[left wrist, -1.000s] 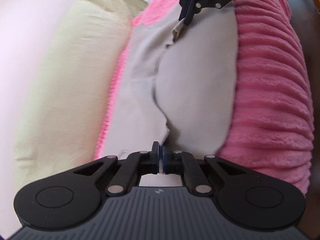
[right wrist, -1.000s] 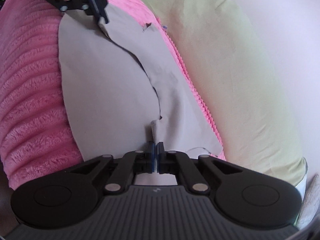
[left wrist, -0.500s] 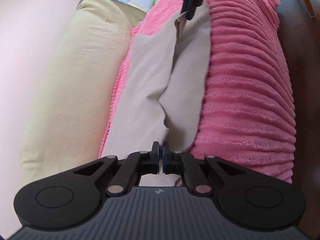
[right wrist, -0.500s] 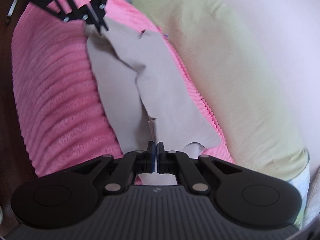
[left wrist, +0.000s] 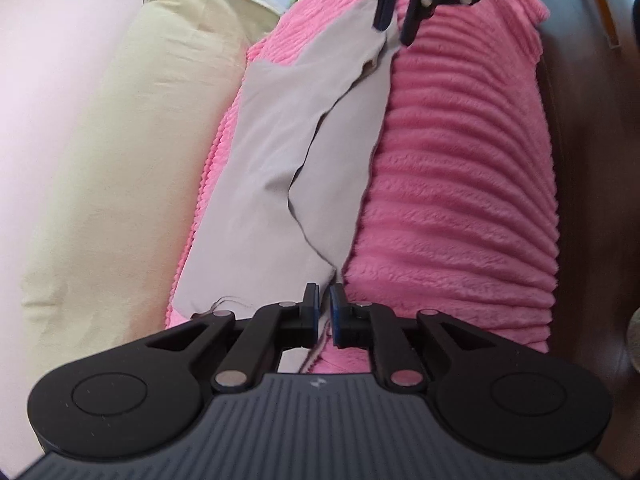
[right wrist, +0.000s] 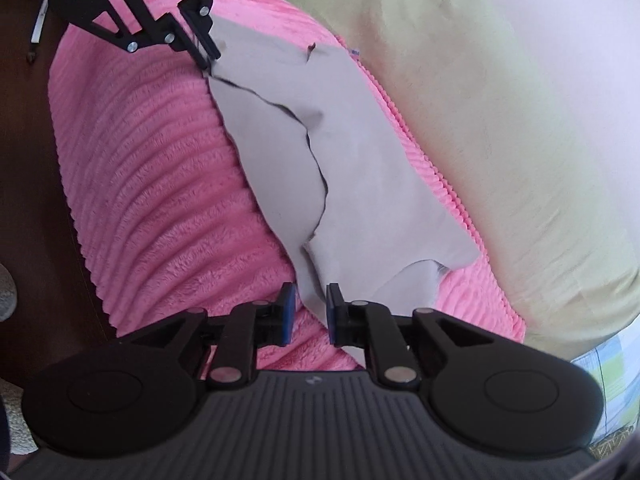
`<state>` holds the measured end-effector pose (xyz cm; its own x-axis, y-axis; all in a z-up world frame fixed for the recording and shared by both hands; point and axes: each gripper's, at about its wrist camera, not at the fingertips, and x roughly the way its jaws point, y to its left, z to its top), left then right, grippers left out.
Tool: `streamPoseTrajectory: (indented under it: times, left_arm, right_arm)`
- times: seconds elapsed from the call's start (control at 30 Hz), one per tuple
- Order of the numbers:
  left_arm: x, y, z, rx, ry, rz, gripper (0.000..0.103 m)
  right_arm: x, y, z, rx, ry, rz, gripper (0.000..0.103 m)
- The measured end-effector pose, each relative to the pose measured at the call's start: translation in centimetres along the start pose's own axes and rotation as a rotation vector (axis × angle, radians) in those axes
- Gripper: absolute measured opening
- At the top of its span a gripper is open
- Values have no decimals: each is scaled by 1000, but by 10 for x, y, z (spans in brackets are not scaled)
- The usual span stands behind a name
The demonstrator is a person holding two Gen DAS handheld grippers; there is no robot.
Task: Fold clothes
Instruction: 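Lower the folded edge onto the top and open both grippers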
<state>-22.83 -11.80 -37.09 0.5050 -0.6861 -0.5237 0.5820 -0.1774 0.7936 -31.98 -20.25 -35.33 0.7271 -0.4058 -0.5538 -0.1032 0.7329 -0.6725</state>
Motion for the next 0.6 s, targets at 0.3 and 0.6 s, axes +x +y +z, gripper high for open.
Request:
streamPoseTrajectory:
  times: [0.3, 0.6]
  left_arm:
    - [34, 26, 22, -129, 77, 101, 14]
    - [27, 2, 93, -102, -150, -41, 14]
  right_arm:
    - [22, -26, 15, 96, 13, -60, 10]
    - [22, -22, -5, -9, 59, -39, 10]
